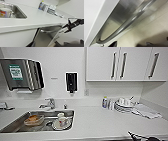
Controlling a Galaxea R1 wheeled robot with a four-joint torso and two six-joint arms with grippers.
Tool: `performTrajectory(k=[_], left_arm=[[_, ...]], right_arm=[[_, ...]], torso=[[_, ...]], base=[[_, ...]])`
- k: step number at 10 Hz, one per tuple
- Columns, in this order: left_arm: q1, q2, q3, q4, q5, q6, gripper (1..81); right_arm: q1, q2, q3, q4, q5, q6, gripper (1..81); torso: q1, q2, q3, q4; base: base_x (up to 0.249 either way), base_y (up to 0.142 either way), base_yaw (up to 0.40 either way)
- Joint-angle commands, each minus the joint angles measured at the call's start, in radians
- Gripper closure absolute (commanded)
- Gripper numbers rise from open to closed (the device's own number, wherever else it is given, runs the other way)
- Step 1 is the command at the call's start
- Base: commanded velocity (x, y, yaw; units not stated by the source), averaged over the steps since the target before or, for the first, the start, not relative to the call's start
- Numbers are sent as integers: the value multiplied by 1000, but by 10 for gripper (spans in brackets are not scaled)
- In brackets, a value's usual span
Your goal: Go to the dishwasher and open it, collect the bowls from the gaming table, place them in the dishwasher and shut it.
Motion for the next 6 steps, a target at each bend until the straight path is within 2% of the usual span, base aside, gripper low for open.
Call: performTrajectory(k=[1,3,6], left_arm=[[-69,-41,34,13,0,1,10],[-69,-42,34,14,0,1,10],[-69,-42,34,17,0,1,10]], right_arm=[[133,2,-2,-28,-14,95,10],[139,26,-3,-73,-19,156,10],[136,72,-9,-114,-32,176,10]], torso=[[0,0,0,0],[0,0,0,0],[0,0,0,0]], base=[[0,0,0],[0,0,0],[0,0,0]])
